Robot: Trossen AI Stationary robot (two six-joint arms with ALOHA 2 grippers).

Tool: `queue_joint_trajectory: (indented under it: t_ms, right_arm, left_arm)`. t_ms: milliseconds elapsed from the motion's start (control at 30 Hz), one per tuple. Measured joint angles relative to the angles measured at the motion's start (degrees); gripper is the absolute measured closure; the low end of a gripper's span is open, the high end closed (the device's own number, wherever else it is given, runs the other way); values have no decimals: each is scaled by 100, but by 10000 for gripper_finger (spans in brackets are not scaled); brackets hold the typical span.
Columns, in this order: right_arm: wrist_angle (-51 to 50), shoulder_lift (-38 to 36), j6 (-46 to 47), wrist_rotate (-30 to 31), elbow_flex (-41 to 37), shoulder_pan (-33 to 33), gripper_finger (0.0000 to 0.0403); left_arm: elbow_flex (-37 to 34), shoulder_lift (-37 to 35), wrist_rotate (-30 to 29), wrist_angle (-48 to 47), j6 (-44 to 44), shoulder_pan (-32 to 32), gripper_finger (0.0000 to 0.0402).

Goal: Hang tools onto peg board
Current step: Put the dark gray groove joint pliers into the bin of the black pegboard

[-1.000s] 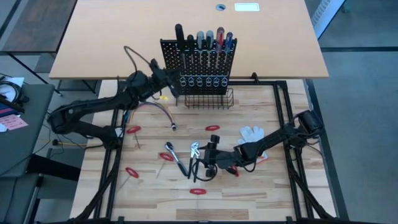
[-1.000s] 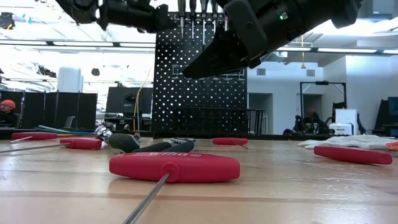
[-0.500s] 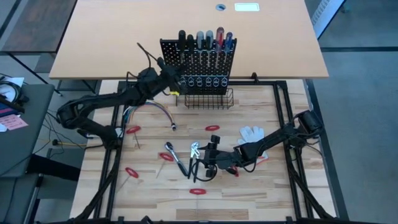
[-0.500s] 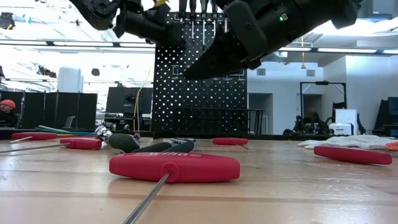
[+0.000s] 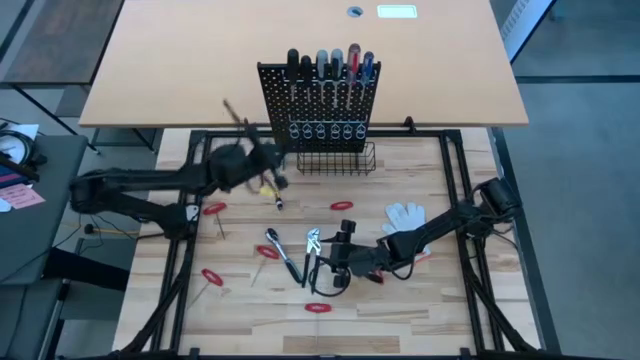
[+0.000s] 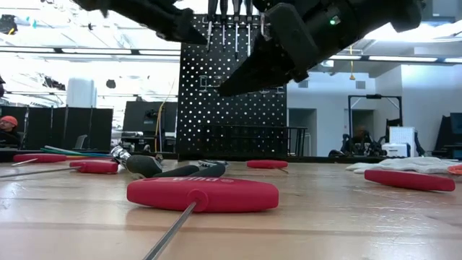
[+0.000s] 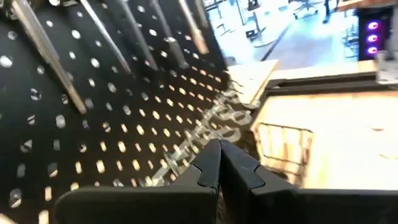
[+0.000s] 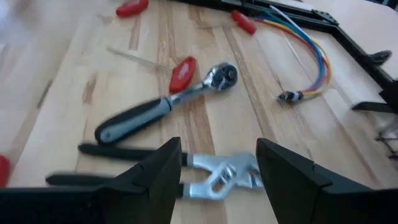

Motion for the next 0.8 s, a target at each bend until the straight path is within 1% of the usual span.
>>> queue_joint_trajectory:
  t_ms: [167,267,333,433,467,533,600,633,700,800]
  right_arm:
    - [-671,-327,95,609,0,290,188]
    - [-1205,-649,454,657,0,413,188]
    - [-1783,-895,871,533,7,464,188]
    - [-2901,-1249,1753,497,7,516,188]
    - [-3287,-1365,2077,395,6,522,188]
    - [-3867,-1558,2720,-60,4,469,188]
    - [-4186,-1644,3278,-633,1,392,188]
    - [-4150,-1616,3458,-850,-15,347,188]
    - [-3723,-1456,3597,-1249,-90,277,188]
    - [-2403,-905,3525,-1974,-238,152,188]
  left_arm:
    - [-1144,-1068,-88,4,-284,-756,401]
    - [-1799,-1637,-177,-225,-537,-1352,401]
    - [-2146,-1885,-504,-371,-827,-1833,401]
    - [-2528,-1971,-1332,-515,-1294,-2633,401]
    - [-2599,-1950,-1602,-564,-1430,-2894,401]
    - [-2673,-1831,-2067,-559,-1706,-3384,401]
    - [-2705,-1642,-2380,-559,-2001,-3792,401]
    - [-2712,-1532,-2479,-584,-2140,-3980,401]
    - [-2712,-1285,-2608,-571,-2310,-4322,401]
    - [-2704,-900,-2648,-579,-2335,-4714,401]
